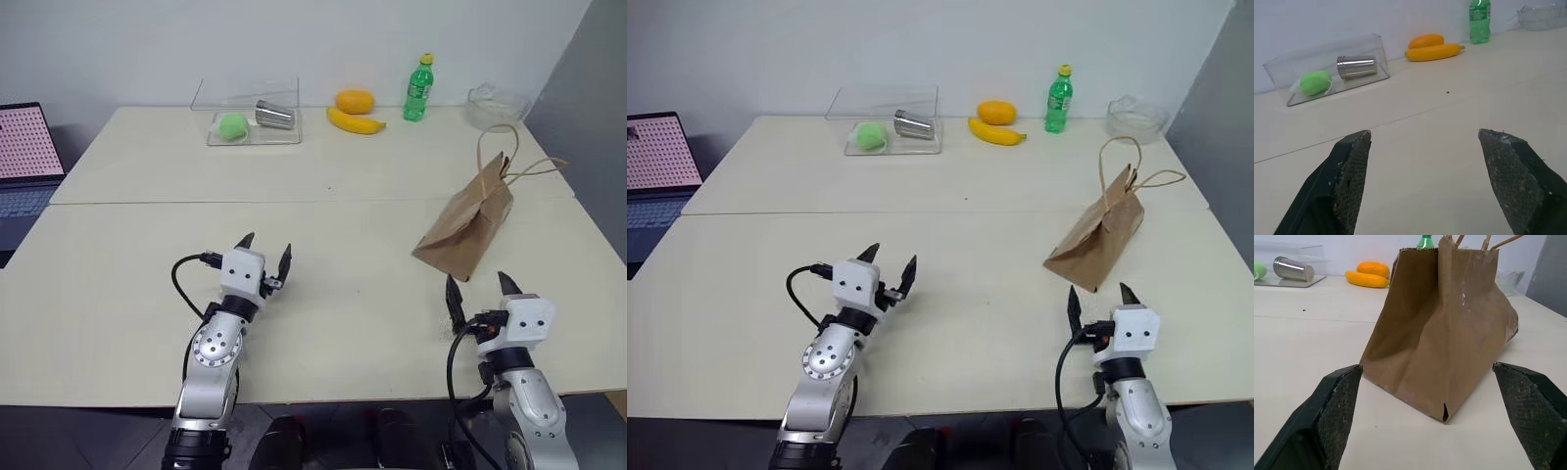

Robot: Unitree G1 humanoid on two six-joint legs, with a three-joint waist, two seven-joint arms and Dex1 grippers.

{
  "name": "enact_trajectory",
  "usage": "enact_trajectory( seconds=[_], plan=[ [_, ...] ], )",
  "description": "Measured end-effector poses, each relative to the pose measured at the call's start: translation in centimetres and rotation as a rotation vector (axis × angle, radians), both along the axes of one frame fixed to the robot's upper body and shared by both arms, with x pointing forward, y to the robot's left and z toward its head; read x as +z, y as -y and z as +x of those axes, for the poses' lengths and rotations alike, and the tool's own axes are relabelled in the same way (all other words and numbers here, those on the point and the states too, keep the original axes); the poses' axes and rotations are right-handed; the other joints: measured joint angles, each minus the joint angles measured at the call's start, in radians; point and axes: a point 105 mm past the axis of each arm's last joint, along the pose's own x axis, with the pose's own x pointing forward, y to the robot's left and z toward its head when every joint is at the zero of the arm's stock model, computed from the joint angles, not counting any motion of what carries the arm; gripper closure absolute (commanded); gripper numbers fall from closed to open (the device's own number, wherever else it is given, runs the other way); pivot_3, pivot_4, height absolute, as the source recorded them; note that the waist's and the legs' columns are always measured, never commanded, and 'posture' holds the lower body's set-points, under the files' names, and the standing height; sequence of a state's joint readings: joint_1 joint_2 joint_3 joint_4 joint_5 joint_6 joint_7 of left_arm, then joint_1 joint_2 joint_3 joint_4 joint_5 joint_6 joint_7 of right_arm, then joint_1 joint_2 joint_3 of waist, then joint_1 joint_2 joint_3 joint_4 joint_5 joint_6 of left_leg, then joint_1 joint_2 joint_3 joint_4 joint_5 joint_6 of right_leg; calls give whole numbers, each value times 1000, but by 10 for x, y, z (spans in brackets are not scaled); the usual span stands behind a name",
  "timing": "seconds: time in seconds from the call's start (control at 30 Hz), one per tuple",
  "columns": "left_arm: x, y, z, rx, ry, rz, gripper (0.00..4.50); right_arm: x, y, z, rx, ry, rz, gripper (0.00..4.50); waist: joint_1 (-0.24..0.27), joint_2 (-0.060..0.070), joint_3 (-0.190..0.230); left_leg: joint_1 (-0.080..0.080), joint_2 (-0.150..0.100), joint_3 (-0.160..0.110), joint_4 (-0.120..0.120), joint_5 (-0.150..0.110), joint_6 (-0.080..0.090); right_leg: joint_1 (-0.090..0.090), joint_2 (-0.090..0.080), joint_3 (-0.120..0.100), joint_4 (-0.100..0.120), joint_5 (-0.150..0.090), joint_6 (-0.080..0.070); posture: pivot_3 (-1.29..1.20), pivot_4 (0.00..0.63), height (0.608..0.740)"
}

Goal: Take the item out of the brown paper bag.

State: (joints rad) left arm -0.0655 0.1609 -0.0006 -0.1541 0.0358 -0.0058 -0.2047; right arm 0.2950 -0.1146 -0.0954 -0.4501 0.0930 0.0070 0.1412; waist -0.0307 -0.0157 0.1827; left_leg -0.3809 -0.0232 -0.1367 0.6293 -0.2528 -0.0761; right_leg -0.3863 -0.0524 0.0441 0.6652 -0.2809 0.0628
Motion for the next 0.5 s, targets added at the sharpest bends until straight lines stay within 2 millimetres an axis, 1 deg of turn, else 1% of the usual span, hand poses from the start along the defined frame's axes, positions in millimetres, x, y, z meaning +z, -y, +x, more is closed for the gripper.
enact_trajectory(
  seconds=[0.17, 0.37, 0.4, 0.47, 0.5],
  plan=[
    [4, 9, 1, -51, 8, -12, 803, 1, -1, -2, 10, 1, -4, 0, 0, 0, 0, 0, 0, 0, 0, 0, 0, 0, 0, 0, 0, 0, 0, 0, 150, 740],
    [16, 15, 4, -117, 40, -52, 803, 12, -3, -8, 43, 22, -41, 0, 0, 0, 0, 0, 0, 0, 0, 0, 0, 0, 0, 0, 0, 0, 0, 0, 150, 740],
    [20, 17, 4, -140, 47, -58, 803, 17, -4, -9, 56, 28, -52, 0, 0, 0, 0, 0, 0, 0, 0, 0, 0, 0, 0, 0, 0, 0, 0, 0, 150, 740],
    [33, 22, 5, -204, 78, -73, 803, 38, -7, -12, 78, 75, -73, 0, -1, 0, 0, 0, 0, 0, 0, 0, 0, 0, 0, 0, 0, 0, 0, 0, 150, 740],
    [42, 26, 4, -245, 101, -84, 803, 52, -8, -11, 84, 111, -71, 0, -2, 0, 0, 0, 0, 0, 1, 0, 0, 0, 0, 0, 0, 0, 0, 0, 150, 740]
  ],
)
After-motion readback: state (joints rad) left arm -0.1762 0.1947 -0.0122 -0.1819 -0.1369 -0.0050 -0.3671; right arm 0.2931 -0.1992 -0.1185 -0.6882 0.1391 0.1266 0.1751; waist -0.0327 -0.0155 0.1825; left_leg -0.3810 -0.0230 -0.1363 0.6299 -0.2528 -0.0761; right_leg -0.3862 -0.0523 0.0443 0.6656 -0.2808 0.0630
